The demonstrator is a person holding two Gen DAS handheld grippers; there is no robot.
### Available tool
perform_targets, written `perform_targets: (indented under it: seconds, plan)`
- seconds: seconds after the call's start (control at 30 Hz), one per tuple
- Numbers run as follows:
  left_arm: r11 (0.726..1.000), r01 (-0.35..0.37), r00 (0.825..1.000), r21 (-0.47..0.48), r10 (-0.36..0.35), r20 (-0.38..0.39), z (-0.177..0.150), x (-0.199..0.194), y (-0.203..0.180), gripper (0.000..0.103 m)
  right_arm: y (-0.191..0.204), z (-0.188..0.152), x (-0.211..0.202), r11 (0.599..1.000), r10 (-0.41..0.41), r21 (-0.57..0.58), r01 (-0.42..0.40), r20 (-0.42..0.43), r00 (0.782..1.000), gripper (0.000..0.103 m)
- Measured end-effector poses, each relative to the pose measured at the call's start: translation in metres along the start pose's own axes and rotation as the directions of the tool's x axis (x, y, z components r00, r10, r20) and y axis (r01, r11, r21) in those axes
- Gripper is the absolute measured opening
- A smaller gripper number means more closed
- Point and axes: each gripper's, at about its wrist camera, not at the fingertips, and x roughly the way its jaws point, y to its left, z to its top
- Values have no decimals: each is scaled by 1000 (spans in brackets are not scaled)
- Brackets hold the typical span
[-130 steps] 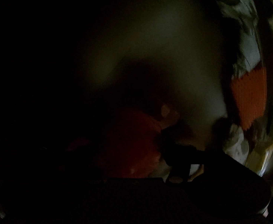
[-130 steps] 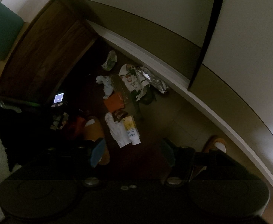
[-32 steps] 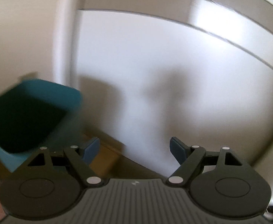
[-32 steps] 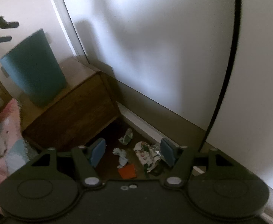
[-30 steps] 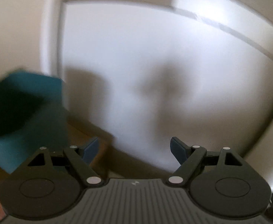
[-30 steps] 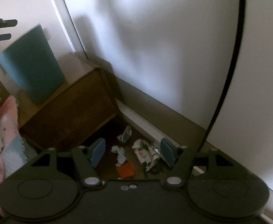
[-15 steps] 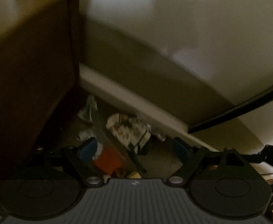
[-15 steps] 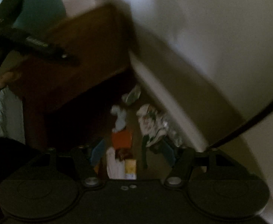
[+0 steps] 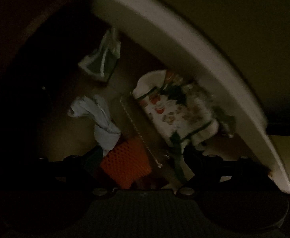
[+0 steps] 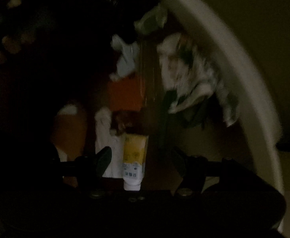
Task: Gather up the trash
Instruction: 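Lower both tools back toward the remaining floor trash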
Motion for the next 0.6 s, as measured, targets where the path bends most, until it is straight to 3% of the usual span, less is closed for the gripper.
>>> perform_targets:
  seconds: [0.2,0.4,0.6]
  plan:
    - [997,-24,999,-74,21,-39,-3,67,3,89,4,-20,66,1000,7,-11,-8,-86,996,65]
    - [983,-69,996,-172,59,-64,0,99,6,89,3,-22,99,1000,-3,-14,2,-119,993,65]
    - [975,-126,991,-185,113,-76,7,114,-1,89,-5,-14,116,1000,5,7,-4,-129,992,65]
